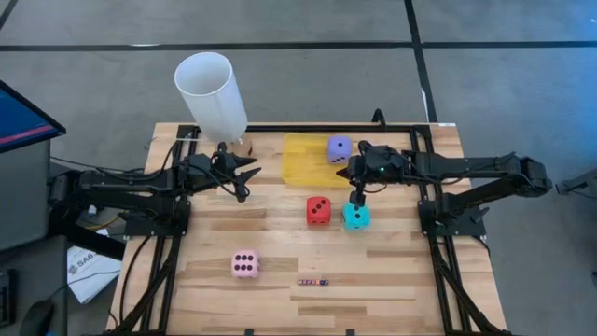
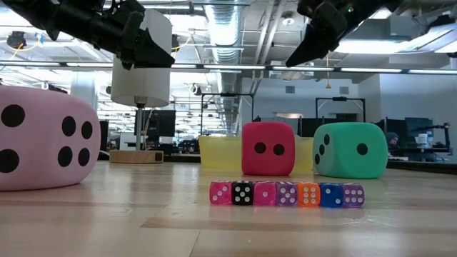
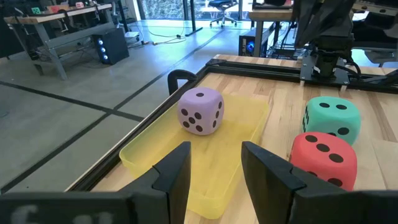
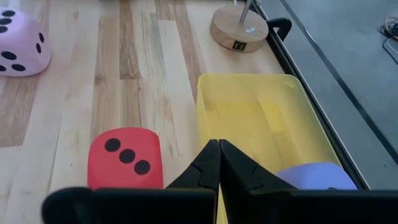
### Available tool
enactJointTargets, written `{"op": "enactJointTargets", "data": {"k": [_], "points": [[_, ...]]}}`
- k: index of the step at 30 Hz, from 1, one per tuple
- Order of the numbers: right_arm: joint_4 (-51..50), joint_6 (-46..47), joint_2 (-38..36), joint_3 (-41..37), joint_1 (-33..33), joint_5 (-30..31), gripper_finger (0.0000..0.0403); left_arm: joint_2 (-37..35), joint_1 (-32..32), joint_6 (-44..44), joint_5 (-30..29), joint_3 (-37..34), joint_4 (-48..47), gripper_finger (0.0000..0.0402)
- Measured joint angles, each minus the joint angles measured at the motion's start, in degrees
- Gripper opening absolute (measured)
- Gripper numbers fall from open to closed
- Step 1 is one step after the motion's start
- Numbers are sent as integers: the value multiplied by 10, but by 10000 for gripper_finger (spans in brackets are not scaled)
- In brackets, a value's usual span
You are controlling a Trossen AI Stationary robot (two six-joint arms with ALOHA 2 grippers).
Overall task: Pick & Place Dice
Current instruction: Put the big red dice into the yellow bin
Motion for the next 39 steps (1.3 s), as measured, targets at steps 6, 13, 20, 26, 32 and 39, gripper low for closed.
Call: {"op": "enactJointTargets", "data": {"k": [6, 13, 20, 26, 32, 39], "points": [[83, -1, 0, 0, 0, -5, 0, 0, 0, 0, 0, 0, 0, 132], [137, -18, 1, 0, -1, -19, 0, 0, 0, 0, 0, 0, 0, 132], [162, -32, 48, 13, 20, -18, 0, 0, 0, 0, 0, 0, 0, 132], [86, -32, 111, 55, 30, -15, 0, 0, 0, 0, 0, 0, 0, 132], [31, -31, 159, 81, 42, -17, 0, 0, 0, 0, 0, 0, 0, 132], [19, -30, 189, 82, 62, -17, 0, 0, 0, 0, 0, 0, 0, 132]]}}
